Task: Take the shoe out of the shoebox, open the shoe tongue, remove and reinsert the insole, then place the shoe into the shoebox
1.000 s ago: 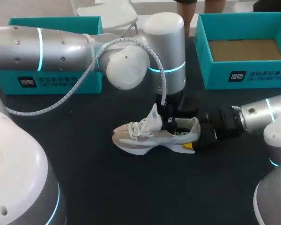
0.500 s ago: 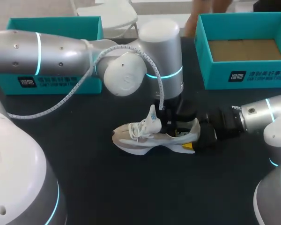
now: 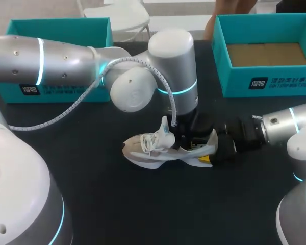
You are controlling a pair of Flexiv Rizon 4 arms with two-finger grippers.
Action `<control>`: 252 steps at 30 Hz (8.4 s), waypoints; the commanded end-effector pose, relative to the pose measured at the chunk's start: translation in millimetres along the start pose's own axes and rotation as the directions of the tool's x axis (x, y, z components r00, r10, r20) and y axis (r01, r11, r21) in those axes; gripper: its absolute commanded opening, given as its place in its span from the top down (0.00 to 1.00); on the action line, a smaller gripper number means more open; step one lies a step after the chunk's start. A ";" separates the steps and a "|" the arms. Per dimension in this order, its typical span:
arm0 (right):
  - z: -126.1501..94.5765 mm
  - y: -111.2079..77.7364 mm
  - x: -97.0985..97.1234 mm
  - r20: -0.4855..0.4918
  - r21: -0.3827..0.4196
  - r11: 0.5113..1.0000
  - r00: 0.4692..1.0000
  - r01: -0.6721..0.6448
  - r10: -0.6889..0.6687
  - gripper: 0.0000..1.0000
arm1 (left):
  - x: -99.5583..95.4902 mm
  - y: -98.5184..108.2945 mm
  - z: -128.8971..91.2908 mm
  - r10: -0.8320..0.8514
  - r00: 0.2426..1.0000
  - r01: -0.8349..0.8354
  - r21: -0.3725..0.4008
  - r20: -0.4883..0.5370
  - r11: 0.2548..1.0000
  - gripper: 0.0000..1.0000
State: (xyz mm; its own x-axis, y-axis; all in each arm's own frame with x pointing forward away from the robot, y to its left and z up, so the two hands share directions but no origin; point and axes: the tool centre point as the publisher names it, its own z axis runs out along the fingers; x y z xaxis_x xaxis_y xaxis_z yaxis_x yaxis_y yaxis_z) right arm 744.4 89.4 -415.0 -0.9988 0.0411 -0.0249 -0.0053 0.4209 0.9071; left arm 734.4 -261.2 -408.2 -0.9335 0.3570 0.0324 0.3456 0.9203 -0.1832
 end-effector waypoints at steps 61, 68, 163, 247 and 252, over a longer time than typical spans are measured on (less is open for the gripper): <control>2.8 -1.5 0.4 0.000 0.002 1.000 1.000 -0.002 0.002 1.00 | 0.2 2.4 -132.0 -0.163 0.987 0.151 0.317 0.010 0.936 1.00; 2.8 -1.5 0.4 0.000 0.002 1.000 1.000 -0.002 0.002 1.00 | -11.1 -9.8 -128.5 -0.143 0.990 0.139 0.326 -0.012 0.935 1.00; 2.8 -1.5 0.4 0.000 0.002 1.000 1.000 -0.002 0.002 1.00 | -21.4 -36.7 -73.5 -0.338 0.802 0.132 0.406 0.492 0.904 0.76; 2.8 -1.5 0.4 0.000 0.002 1.000 1.000 -0.002 0.002 1.00 | 4.4 -61.1 -321.4 -0.113 0.991 -0.049 0.985 0.069 0.168 1.00; 2.8 -1.5 0.4 0.000 0.002 1.000 1.000 -0.002 0.002 1.00 | 4.4 -61.1 -321.4 -0.113 0.991 -0.049 0.985 0.069 0.168 1.00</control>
State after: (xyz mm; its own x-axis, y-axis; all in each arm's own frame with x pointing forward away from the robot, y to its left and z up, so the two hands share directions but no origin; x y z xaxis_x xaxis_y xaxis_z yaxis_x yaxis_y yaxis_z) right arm 744.4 89.3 -414.0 -0.9989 0.0412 -0.0242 -0.0047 0.4197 0.9077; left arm 742.2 -263.7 -78.8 -0.9695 0.2446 -0.0137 0.0152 0.0040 -0.9999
